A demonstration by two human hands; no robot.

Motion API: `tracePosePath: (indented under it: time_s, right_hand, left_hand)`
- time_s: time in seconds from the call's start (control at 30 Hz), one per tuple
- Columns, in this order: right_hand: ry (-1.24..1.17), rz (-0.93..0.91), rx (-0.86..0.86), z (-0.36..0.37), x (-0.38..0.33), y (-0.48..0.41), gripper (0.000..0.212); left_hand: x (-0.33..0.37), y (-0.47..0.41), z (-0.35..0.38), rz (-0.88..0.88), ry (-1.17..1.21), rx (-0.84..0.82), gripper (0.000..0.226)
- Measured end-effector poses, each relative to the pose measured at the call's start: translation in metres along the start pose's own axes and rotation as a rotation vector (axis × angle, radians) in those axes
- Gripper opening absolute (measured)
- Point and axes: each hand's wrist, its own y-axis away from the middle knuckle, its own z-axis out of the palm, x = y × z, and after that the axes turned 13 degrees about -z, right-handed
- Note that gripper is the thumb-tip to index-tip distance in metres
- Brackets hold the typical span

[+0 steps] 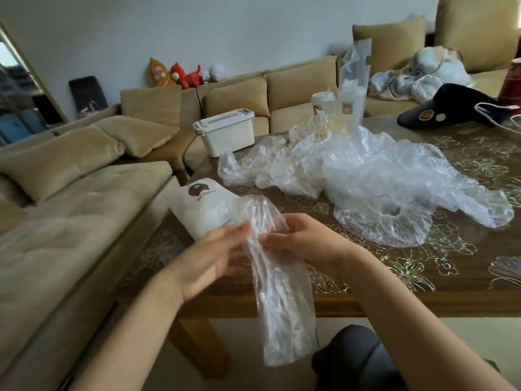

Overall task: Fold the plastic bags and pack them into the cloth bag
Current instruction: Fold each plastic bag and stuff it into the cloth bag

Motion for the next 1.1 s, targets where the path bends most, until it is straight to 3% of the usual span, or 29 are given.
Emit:
tracePosePath:
  time_s: [0.13, 0.23, 0.3, 0.4, 0.53, 0.67, 0.73, 0.87, 0.9, 1.0, 1.03, 1.1]
  right_hand:
    - [0.026, 0.014, 0.075, -0.001, 0.003, 0.000, 0.019]
    - [0.032, 0.050, 0.087, -0.005, 0.006, 0.003, 0.013]
    - [-0.037, 0.051, 0.082, -0.010, 0.008, 0.003, 0.023]
    - [-0.154, 0.024, 0.081, -0.011, 0.008, 0.002, 0.038]
    - [-0.153, -0.029, 0.080, -0.007, 0.007, 0.000, 0.053]
    - [-0.049, -0.059, 0.078, -0.004, 0.008, -0.001, 0.056]
    - [-0.015, -0.052, 0.087, -0.004, 0.010, -0.002, 0.055]
    - [-0.039, -0.059, 0.068, -0.008, 0.003, 0.002, 0.044]
    - [0.080, -0.115, 0.095, -0.010, 0.002, 0.004, 0.048]
    - [0.905, -0.398, 0.126, -0.002, 0.001, 0.011, 0.079]
    - [1.066, -0.483, 0.082, 0.005, 0.003, 0.013, 0.085]
    - [1.115, -0.581, -0.029, 0.018, 0.014, 0.016, 0.077]
  left_hand:
    - [-0.021, -0.011, 0.030, 0.164, 0.072, 0.336, 0.014]
    - [-0.025, -0.017, 0.033, 0.220, 0.030, 0.476, 0.012]
    - [-0.024, -0.019, 0.031, 0.244, 0.014, 0.502, 0.009]
    - [-0.020, -0.016, 0.025, 0.216, 0.191, 0.389, 0.009]
    - [-0.020, -0.008, 0.016, 0.077, 0.434, 0.093, 0.036]
    - [-0.022, -0.001, 0.013, -0.027, 0.372, -0.112, 0.052]
    - [-0.025, 0.000, 0.014, -0.033, 0.250, -0.149, 0.054]
    - [-0.027, -0.001, 0.016, -0.096, 0.255, 0.018, 0.033]
    - [-0.027, -0.001, 0.015, -0.094, 0.287, 0.046, 0.034]
    - [-0.022, 0.001, 0.011, -0.045, 0.357, 0.089, 0.042]
    - [-0.021, 0.001, 0.010, -0.027, 0.366, 0.107, 0.042]
    - [-0.019, 0.001, 0.009, -0.010, 0.362, 0.147, 0.037]
